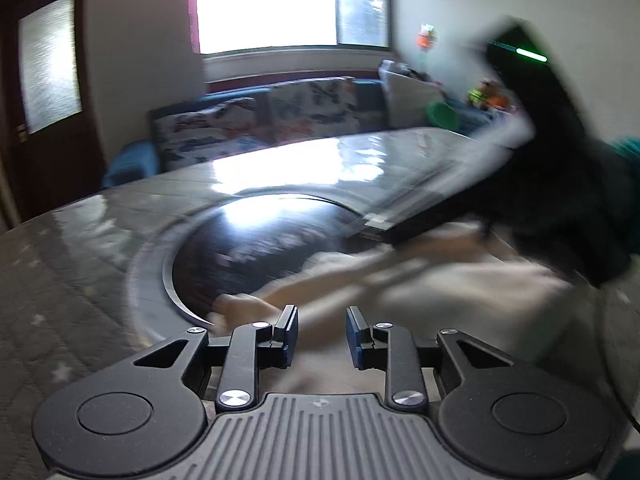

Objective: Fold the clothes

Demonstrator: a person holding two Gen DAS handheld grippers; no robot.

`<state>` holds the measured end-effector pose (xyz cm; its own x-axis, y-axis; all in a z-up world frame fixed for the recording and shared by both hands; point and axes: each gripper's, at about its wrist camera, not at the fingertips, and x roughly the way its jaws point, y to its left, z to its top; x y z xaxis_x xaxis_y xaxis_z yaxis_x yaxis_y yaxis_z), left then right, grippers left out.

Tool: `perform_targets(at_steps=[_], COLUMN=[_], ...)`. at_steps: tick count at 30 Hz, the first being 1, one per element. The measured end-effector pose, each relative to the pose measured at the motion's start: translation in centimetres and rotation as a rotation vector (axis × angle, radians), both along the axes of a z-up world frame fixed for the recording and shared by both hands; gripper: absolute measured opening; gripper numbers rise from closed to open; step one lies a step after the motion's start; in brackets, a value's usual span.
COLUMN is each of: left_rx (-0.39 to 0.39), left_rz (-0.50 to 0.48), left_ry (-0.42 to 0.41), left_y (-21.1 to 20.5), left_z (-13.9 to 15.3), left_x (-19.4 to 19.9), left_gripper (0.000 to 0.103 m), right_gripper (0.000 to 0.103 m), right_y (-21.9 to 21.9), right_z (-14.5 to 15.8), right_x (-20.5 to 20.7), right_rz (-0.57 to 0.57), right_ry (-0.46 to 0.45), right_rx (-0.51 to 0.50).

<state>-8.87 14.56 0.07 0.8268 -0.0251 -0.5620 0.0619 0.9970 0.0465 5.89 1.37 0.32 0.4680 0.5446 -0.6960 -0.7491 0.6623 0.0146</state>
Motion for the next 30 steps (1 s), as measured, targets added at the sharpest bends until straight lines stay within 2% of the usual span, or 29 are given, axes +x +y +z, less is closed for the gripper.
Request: perform_targets(at_steps=[2, 4, 9, 11, 17, 20, 24, 27, 30], left_rx=[0.008, 0.009, 0.054, 0.073, 0.093, 0.071, 0.016, 0.018, 0.042], left_rz=[0.039, 0.066, 0.083, 0.097, 0.141, 0.113, -0.008, -0.076, -0.085], left_ry=[-0.004, 0.008, 0.062, 0.085, 0.064, 0.041, 0.039, 0.057, 0.081], left_y=[0.9, 1.7, 2.3, 2.5, 2.4, 1.9, 0.3, -1.0, -1.8], left_z=[0.2, 0.2, -1.2, -2.1, -2.0, -1.0, -0.1, -0.3, -1.1], left_x=[0.9, 1.9, 4.2, 4.6, 4.4, 4.0, 4.0, 4.9, 6.2], left_gripper=[0.028, 0.029, 0.028, 0.027, 0.029, 0.026, 0.023, 0.021, 0.021], right_gripper=[0.043, 0.05, 0.058, 0.058, 0.061, 0.061, 0.061, 0.061, 0.062], right_y=[-0.8, -1.2, -1.9, -1.9, -2.4, -2.8, -3.3, -3.6, -3.4], right_z=[0.4, 0.5, 0.4, 0.2, -0.8, -0.9, -0.8, -1.0, -1.4], right_x=[-0.8, -1.5, -4.1, -4.9, -7.1, -7.5, -7.6, -7.8, -8.1], right_rz=[0.007, 0.012, 0.041, 0.053, 0.073, 0.061, 0.049, 0.052, 0.054], right_ry=[0.0, 0.001, -0.002, -0.013, -0.033, -0.037, -0.03, -0.016, -0.007], right_rx=[0.005, 0.009, 0.014, 0.006, -0.01, 0.0, 0.018, 0.025, 0.019])
